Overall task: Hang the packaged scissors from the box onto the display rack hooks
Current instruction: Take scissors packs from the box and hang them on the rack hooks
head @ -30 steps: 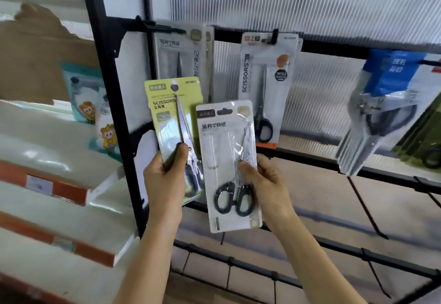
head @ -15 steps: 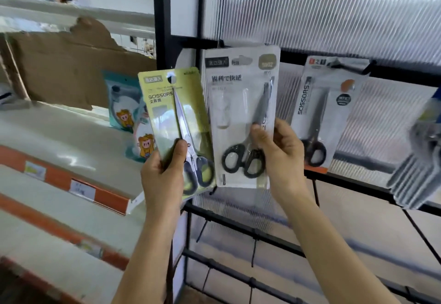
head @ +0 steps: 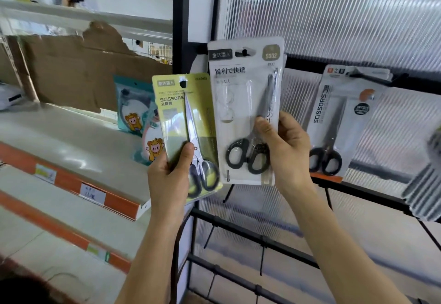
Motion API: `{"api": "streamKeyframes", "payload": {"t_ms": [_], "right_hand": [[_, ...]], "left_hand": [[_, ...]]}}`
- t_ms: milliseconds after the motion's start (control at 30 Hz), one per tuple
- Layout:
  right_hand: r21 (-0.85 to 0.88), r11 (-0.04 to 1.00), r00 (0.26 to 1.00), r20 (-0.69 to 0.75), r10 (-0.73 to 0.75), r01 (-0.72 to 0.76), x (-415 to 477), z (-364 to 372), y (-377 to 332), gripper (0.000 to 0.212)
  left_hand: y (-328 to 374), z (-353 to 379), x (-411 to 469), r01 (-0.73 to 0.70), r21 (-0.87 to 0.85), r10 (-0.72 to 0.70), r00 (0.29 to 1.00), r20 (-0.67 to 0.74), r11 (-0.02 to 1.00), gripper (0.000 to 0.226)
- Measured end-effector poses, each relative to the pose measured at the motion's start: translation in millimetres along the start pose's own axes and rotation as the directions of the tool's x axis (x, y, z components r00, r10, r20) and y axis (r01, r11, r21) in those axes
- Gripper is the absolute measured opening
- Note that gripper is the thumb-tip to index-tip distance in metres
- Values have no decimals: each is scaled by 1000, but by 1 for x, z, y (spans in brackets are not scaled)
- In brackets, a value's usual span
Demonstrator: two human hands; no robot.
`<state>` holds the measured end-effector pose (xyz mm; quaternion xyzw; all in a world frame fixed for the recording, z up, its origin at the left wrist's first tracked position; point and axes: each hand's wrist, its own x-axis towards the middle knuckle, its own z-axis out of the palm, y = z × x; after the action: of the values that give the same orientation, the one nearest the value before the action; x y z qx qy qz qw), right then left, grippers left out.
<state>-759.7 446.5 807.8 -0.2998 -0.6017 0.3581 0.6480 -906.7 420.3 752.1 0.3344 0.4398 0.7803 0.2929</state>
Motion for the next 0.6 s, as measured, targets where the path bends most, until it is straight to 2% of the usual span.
{"api": "streamKeyframes", "payload": {"t_ms": [333, 500, 600], "right_hand": [[4, 999, 999, 17, -44, 44, -7, 1, -5, 1], [18, 999, 999, 17, -29, 28, -9, -1, -6, 8], [-13, 999, 999, 2, -52, 52, -9, -1, -7, 21]], "left_hand": [[-5, 0, 0, -23, 36, 22, 999, 32, 999, 19], [-6, 0, -3, 2, 39, -4, 998, 55, 999, 19], [-5, -1, -4, -4, 49, 1, 998, 62, 999, 20]]}}
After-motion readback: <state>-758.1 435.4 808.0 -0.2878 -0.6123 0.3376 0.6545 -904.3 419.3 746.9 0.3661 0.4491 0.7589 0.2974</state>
